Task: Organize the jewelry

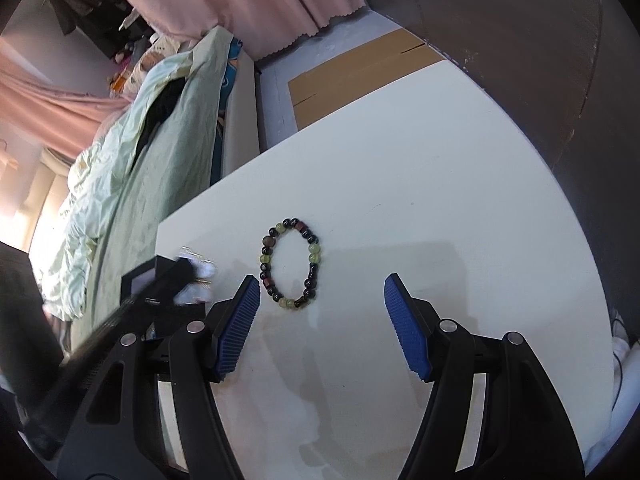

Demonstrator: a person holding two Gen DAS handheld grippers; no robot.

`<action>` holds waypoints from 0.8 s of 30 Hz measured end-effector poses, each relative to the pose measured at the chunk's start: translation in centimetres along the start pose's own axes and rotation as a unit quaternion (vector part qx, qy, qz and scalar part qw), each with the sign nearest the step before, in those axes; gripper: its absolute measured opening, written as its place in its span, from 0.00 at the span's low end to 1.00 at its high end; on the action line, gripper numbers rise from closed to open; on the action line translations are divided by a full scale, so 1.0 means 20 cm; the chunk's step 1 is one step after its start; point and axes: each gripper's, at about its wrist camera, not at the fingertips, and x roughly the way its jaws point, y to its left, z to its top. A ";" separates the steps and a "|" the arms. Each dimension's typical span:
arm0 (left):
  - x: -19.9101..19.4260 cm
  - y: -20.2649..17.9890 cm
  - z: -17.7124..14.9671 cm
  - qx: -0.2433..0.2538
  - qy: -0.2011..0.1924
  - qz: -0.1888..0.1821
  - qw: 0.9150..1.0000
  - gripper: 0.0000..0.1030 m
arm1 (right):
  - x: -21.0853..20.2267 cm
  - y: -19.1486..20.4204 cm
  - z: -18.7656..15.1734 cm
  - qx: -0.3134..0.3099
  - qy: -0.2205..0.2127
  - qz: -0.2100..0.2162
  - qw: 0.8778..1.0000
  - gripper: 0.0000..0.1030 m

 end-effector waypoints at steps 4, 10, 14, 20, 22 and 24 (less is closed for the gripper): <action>-0.10 0.05 0.01 -0.012 -0.019 0.000 1.000 0.09 | 0.06 0.04 0.00 -0.014 0.001 -0.014 1.000 0.57; -0.23 0.15 0.04 -0.035 -0.038 -0.001 0.999 0.09 | 0.20 0.16 -0.03 -0.061 0.000 -0.075 0.995 0.46; -0.30 0.23 0.06 -0.048 -0.046 0.004 0.998 0.09 | 0.28 0.25 -0.05 -0.089 -0.006 -0.103 0.991 0.41; -0.39 0.34 0.06 -0.062 -0.044 0.025 0.997 0.09 | 0.32 0.31 -0.09 -0.133 -0.024 -0.178 0.975 0.15; -0.41 0.37 0.06 -0.068 -0.041 0.031 0.996 0.09 | 0.32 0.30 -0.09 -0.132 -0.020 -0.168 0.977 0.07; -0.42 0.40 0.05 -0.074 -0.037 0.037 0.996 0.09 | 0.31 0.28 -0.10 -0.129 -0.017 -0.160 0.979 0.07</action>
